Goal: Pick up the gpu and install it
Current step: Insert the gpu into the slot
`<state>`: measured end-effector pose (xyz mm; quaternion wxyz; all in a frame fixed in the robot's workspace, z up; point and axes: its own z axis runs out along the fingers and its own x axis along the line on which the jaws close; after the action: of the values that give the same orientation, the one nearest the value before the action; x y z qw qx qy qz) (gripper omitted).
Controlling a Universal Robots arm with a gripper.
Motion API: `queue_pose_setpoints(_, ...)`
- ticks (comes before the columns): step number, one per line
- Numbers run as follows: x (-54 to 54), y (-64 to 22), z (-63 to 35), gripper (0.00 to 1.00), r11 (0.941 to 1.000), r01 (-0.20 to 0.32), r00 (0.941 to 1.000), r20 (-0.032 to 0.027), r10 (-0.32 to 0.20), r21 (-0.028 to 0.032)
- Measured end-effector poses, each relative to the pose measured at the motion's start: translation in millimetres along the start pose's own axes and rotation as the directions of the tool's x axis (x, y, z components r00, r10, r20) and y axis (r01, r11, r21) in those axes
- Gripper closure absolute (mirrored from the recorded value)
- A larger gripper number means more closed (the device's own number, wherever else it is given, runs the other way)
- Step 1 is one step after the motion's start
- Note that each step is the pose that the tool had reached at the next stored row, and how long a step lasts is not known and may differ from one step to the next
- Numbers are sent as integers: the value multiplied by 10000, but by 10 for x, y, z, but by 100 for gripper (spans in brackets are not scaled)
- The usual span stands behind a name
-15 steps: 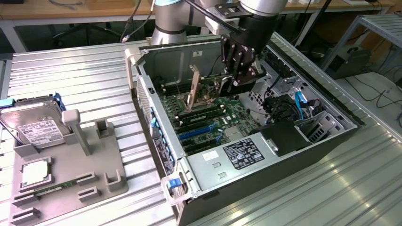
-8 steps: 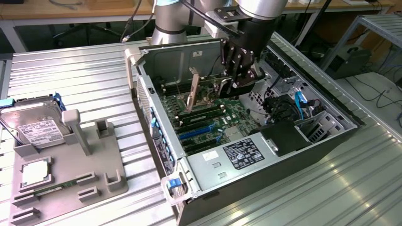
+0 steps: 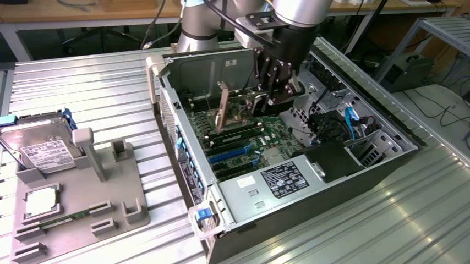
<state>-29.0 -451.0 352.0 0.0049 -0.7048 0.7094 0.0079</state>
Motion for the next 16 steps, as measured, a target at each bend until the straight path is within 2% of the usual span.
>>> queue_pose_setpoints(4, -6, 14, 23, 72, 10000, 77, 10000, -6, -77, 16)
queue_pose_setpoints(6, -5, 39, 80, 72, 10000, 95, 10000, -6, -95, 20)
queue_pose_setpoints(8, -3, 112, 145, 72, 9999, 117, 9999, -5, -117, 19)
queue_pose_setpoints(10, -3, 164, 168, 72, 9999, 151, 9999, -7, -151, 19)
queue_pose_setpoints(16, -8, 241, 263, 72, 9998, 193, 9998, -7, -193, 18)
